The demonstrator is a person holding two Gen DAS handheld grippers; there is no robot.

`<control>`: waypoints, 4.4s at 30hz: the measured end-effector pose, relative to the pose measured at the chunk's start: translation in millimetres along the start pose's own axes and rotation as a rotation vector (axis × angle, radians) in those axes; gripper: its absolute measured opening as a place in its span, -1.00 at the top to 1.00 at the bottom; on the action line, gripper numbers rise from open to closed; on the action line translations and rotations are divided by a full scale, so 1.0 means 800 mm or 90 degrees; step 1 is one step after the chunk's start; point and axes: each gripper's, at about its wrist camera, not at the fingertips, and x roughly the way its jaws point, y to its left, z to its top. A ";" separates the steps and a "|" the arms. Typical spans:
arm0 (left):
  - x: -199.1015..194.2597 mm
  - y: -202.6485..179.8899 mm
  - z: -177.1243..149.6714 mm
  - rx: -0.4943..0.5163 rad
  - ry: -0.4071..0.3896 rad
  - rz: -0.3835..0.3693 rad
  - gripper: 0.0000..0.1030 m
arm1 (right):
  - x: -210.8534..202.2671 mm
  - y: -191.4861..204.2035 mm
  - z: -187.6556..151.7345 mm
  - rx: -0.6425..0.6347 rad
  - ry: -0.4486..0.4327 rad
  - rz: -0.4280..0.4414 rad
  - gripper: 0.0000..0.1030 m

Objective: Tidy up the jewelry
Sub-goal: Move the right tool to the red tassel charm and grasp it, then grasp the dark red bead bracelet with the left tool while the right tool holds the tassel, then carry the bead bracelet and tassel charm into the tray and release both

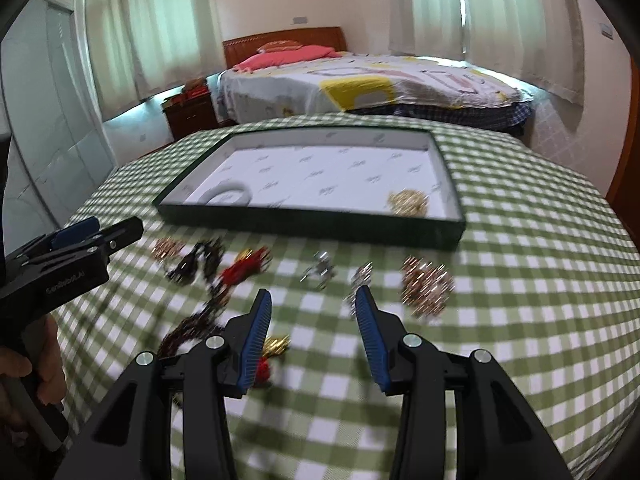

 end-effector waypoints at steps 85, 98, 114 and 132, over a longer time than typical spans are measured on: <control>-0.033 -0.089 -0.066 0.078 0.009 -0.140 0.78 | -0.038 -0.036 -0.041 0.034 -0.016 -0.005 0.75; -0.039 -0.084 -0.055 0.073 -0.015 -0.135 0.78 | -0.040 -0.029 -0.032 0.020 -0.030 -0.008 0.79; -0.032 -0.076 0.008 0.044 -0.059 -0.144 0.78 | -0.045 -0.030 0.027 0.022 -0.087 0.008 0.79; 0.086 -0.127 0.094 0.062 -0.039 -0.167 0.78 | 0.052 -0.045 0.121 0.019 -0.092 0.013 0.79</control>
